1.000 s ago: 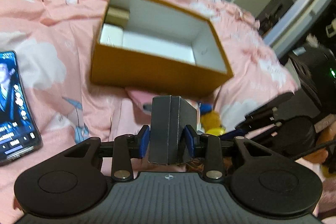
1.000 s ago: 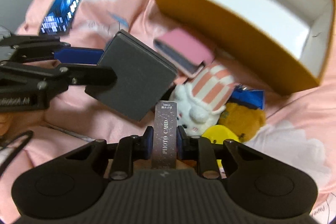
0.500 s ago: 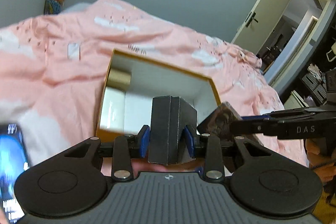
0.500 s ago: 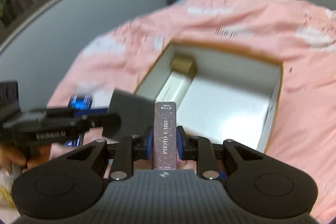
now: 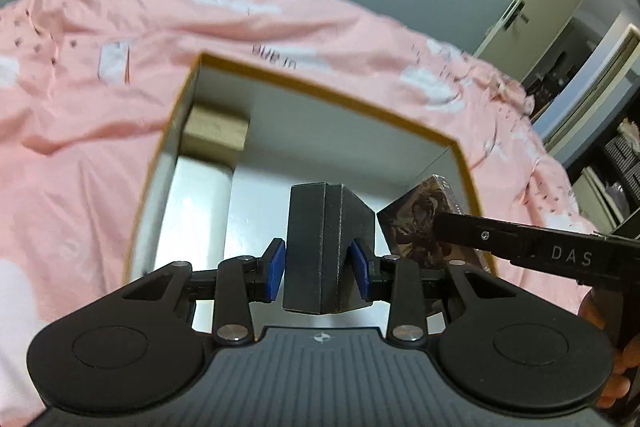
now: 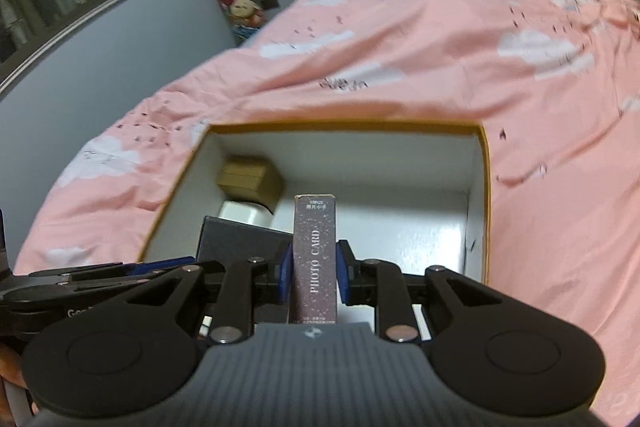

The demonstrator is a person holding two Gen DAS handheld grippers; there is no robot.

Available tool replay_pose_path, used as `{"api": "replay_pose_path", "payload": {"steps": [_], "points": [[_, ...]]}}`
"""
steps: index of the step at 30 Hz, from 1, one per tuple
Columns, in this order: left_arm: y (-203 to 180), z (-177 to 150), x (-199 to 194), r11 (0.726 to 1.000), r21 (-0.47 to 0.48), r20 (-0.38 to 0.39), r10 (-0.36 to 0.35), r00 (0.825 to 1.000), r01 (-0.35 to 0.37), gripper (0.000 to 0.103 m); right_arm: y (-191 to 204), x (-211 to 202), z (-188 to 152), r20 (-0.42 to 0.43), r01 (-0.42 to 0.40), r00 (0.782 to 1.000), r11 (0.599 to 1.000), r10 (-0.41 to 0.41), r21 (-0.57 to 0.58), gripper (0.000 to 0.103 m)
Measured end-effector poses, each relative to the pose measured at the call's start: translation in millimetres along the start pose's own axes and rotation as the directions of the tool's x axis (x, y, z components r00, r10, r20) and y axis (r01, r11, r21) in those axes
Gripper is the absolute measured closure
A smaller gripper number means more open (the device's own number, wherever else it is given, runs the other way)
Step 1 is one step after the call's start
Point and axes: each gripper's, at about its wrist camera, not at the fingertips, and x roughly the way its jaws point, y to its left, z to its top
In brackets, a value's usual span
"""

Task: Organize objects
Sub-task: 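Carry the grey box and photo card pack over the orange box with both tools, then open the left tool to drop the grey box while the right tool lowers and releases the photo card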

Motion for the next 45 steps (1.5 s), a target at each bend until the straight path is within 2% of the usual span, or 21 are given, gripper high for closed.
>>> {"api": "replay_pose_path", "payload": {"steps": [5, 10, 13, 17, 19, 22, 24, 28, 33, 39, 42, 45], "points": [[8, 1, 27, 0.999, -0.031, -0.080, 0.011, 0.997, -0.014, 0.063, -17, 20, -7, -0.042, -0.052, 0.997, 0.993, 0.057, 0.106, 0.079], [17, 0, 47, 0.999, -0.049, -0.169, 0.000, 0.986, -0.008, 0.063, -23, 39, -12, -0.065, -0.041, 0.997, 0.989, 0.051, 0.145, 0.079], [19, -3, 54, 0.999, -0.040, -0.190, 0.019, 0.982, -0.027, 0.063, -26, 46, -16, -0.082, -0.050, 0.995, 0.985, 0.064, 0.162, 0.079], [22, -4, 55, 0.999, -0.045, -0.191, 0.010, 0.982, -0.019, 0.062, -27, 53, -19, -0.093, -0.045, 0.994, 0.986, 0.060, 0.162, 0.079], [21, -6, 54, 0.999, -0.035, -0.184, 0.017, 0.983, -0.024, 0.062, -28, 55, -20, -0.099, -0.044, 0.993, 0.986, 0.060, 0.161, 0.079], [19, -6, 55, 0.997, 0.009, -0.173, 0.079, 0.982, -0.079, 0.062, -30, 57, -20, -0.104, -0.047, 0.993, 0.985, 0.065, 0.166, 0.079], [19, -6, 54, 0.996, 0.017, -0.167, 0.091, 0.982, -0.089, 0.062, -30, 56, -21, -0.106, -0.046, 0.992, 0.985, 0.065, 0.166, 0.079], [18, -6, 45, 0.993, 0.045, -0.125, 0.111, 0.986, -0.106, 0.056, -31, 56, -23, -0.107, -0.045, 0.992, 0.984, 0.064, 0.171, 0.079], [25, 0, 23, 0.999, 0.037, -0.056, 0.042, 0.998, -0.040, 0.055, -32, 58, -24, -0.126, -0.007, 0.992, 0.985, 0.030, 0.174, 0.079], [38, 10, 6, 0.999, -0.030, -0.006, -0.045, 0.999, 0.045, 0.056, -27, 69, -30, -0.168, 0.024, 0.986, 0.984, 0.006, 0.176, 0.079], [42, 11, 3, 0.999, -0.038, 0.028, -0.018, 0.999, 0.019, 0.054, -20, 76, -32, -0.186, 0.023, 0.983, 0.985, 0.009, 0.171, 0.079], [53, 10, 2, 0.996, -0.079, 0.036, -0.029, 0.999, 0.032, 0.054, -16, 82, -34, -0.207, 0.004, 0.978, 0.983, 0.034, 0.181, 0.079]]}}
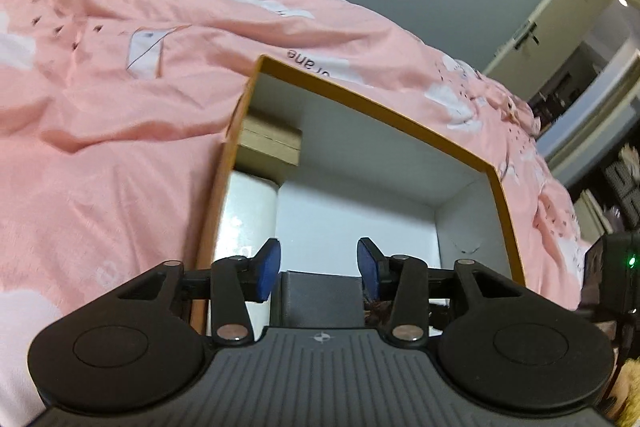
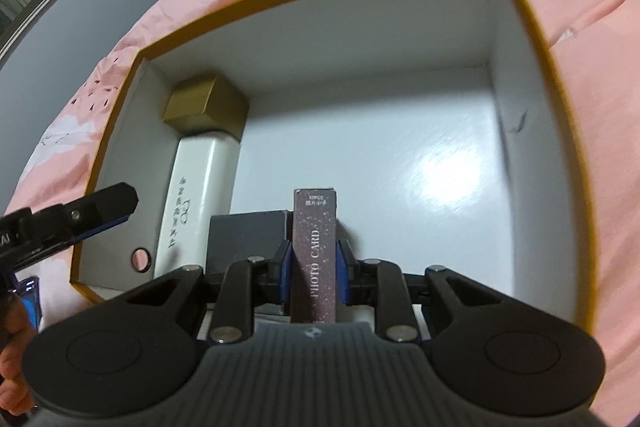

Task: Organize objects
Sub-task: 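Open the left tool to drop the grey box while the right tool lowers and releases the photo card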

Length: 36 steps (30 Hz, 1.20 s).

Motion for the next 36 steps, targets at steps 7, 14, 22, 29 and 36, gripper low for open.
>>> {"api": "replay_pose_path", "payload": {"steps": [7, 14, 22, 29, 36], "points": [[-2, -4, -2, 0.999, 0.040, 0.037, 0.017, 0.999, -0.019, 0.054, -2, 6, 3, -0.021, -0.031, 0.999, 0.999, 0.032, 0.038, 0.078], [-23, -15, 2, 0.988, 0.149, 0.054, 0.019, 0.998, -0.027, 0.054, -8, 8, 12, -0.075, -0.014, 0.997, 0.999, 0.016, 0.032, 0.078], [-28, -21, 10, 0.985, 0.164, 0.006, 0.046, 0.999, -0.047, 0.054, -2, 14, 14, -0.105, 0.111, 0.987, 0.990, -0.120, -0.092, 0.065], [-28, -22, 14, 0.984, 0.167, -0.009, 0.065, 0.998, -0.062, 0.055, -8, 23, 13, -0.140, 0.146, 0.977, 0.984, -0.160, -0.107, 0.063], [-28, -23, 13, 0.984, 0.168, -0.015, 0.068, 0.998, -0.064, 0.055, -9, 23, 14, -0.142, 0.167, 0.973, 0.979, -0.183, -0.118, 0.062]]}}
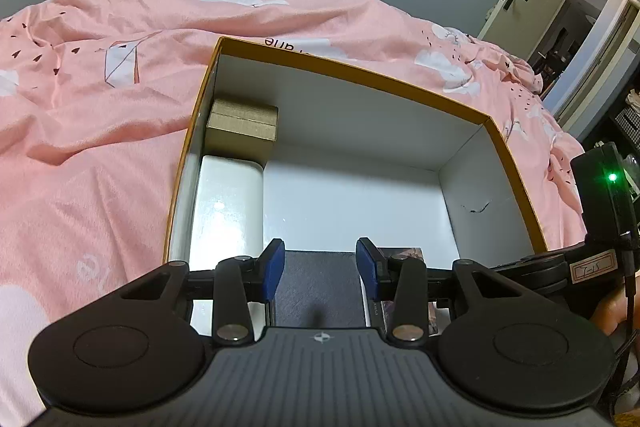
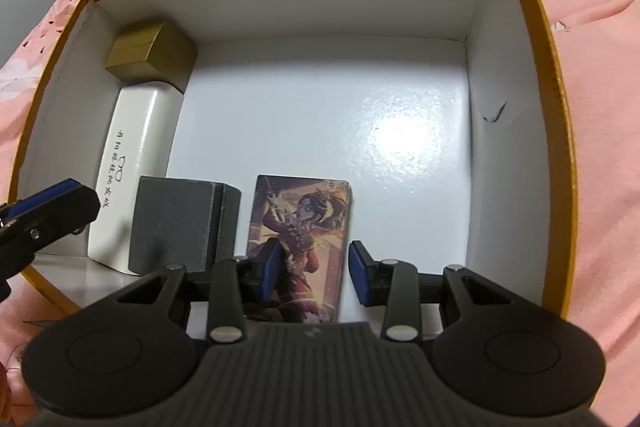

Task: Organize objects
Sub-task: 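Open the left tool to drop the grey box while the right tool lowers and releases the photo card, then withdraw both tools from the orange box back toward the pile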

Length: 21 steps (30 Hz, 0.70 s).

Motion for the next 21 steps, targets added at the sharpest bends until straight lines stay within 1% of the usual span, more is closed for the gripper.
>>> {"api": "replay_pose_path", "payload": {"steps": [3, 5, 6, 7, 10, 15, 18, 21], "points": [[0, 0, 0, 1.000, 0.002, 0.000, 0.001, 1.000, -0.001, 0.055, 0, -2, 0, 0.012, 0.037, 0.999, 0.999, -0.036, -0.026, 0.060], [-1, -1, 0, 1.000, 0.008, -0.001, 0.008, 1.000, -0.008, 0.055, -1, -1, 0, 0.004, 0.023, 1.000, 0.999, -0.023, -0.025, 0.060], [-1, -1, 0, 1.000, 0.010, -0.001, 0.011, 1.000, -0.011, 0.055, -1, 0, 0, -0.002, 0.012, 1.000, 1.000, -0.012, -0.022, 0.062], [-1, -2, 0, 1.000, 0.013, -0.002, 0.014, 1.000, -0.014, 0.056, -2, 0, 0, -0.003, 0.001, 1.000, 1.000, -0.001, -0.020, 0.067], [-1, -3, 0, 1.000, 0.016, -0.002, 0.016, 1.000, -0.016, 0.056, 3, 0, -1, 0.002, -0.005, 1.000, 1.000, 0.005, -0.029, 0.070], [-2, -3, 1, 1.000, 0.015, -0.001, 0.014, 1.000, -0.014, 0.056, 10, 2, -1, 0.008, -0.027, 1.000, 0.997, 0.028, -0.079, 0.081], [-2, -4, 1, 1.000, 0.014, -0.001, 0.015, 1.000, -0.015, 0.056, 20, 3, -5, 0.028, -0.008, 1.000, 0.992, 0.012, -0.124, 0.081], [-2, -5, 1, 1.000, 0.014, 0.000, 0.014, 1.000, -0.014, 0.056, 19, 4, -4, 0.030, -0.017, 0.999, 0.992, 0.021, -0.125, 0.081]]}}
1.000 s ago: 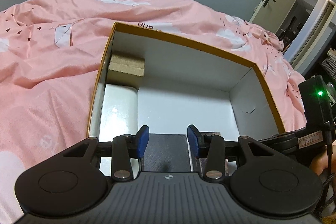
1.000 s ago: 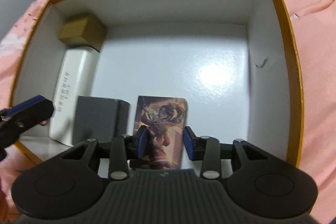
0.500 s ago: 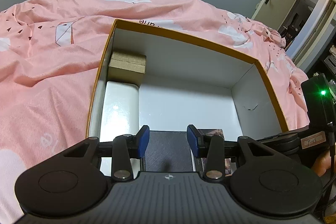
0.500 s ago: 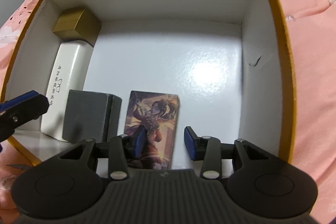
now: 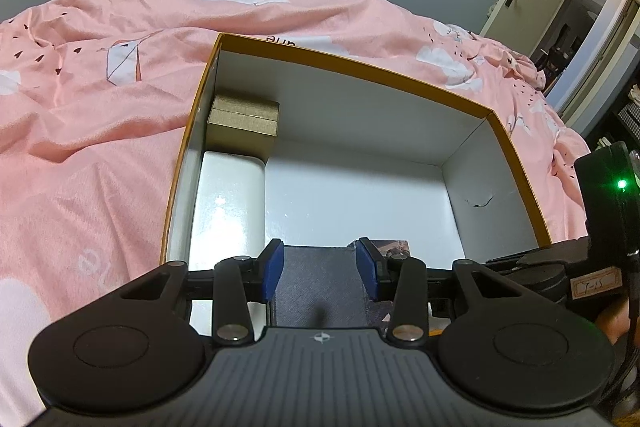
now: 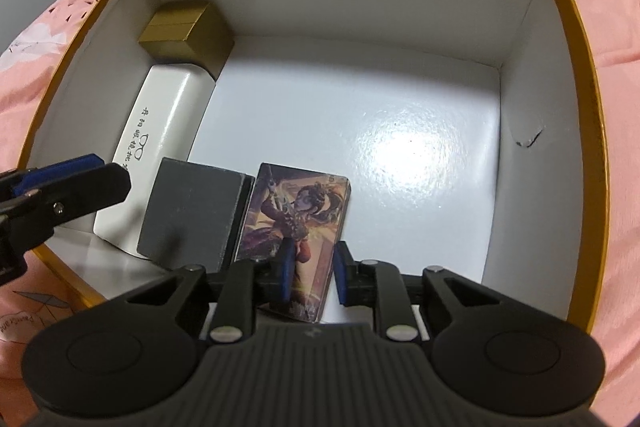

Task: Organize objects
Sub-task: 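Withdraw both tools from the orange box back toward the pile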

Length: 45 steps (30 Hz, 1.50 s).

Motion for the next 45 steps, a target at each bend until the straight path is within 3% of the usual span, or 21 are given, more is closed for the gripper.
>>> {"api": "replay_pose_path", "payload": {"steps": [5, 11, 14, 22, 28, 32, 38, 45], "points": [[-2, 0, -6, 1.000, 0.009, 0.027, -0.006, 1.000, 0.006, 0.055, -2, -3, 1, 0.015, -0.011, 1.000, 1.000, 0.010, 0.009, 0.079], [-14, 0, -20, 1.000, 0.027, 0.065, -0.006, 0.998, 0.004, 0.053, 11, -30, -4, 0.119, 0.022, 0.993, 0.998, -0.016, -0.053, 0.077], [-20, -2, -25, 0.999, 0.042, 0.083, 0.004, 0.997, -0.008, 0.051, 16, -45, -9, 0.179, 0.021, 0.984, 0.997, -0.007, -0.076, 0.066], [-36, -11, -43, 0.991, 0.118, 0.151, 0.043, 0.988, -0.062, 0.049, 27, -88, -32, 0.359, 0.070, 0.933, 0.990, -0.022, -0.122, 0.050], [-48, -20, -58, 0.980, 0.174, 0.188, 0.068, 0.980, -0.101, 0.045, 33, -110, -58, 0.460, 0.107, 0.888, 0.980, -0.017, -0.169, 0.049], [-48, -27, -64, 0.983, 0.171, 0.136, 0.036, 0.990, -0.059, 0.045, 35, -116, -73, 0.453, 0.097, 0.892, 0.979, -0.005, -0.182, 0.049], [-42, -45, -68, 0.991, 0.131, 0.007, -0.019, 1.000, 0.018, 0.045, 35, -118, -92, 0.403, 0.070, 0.915, 0.985, 0.001, -0.160, 0.049], [-33, -73, -69, 0.996, 0.089, -0.112, 0.003, 0.994, 0.006, 0.045, 34, -111, -118, 0.320, 0.011, 0.947, 0.992, 0.031, -0.129, 0.049]]}}
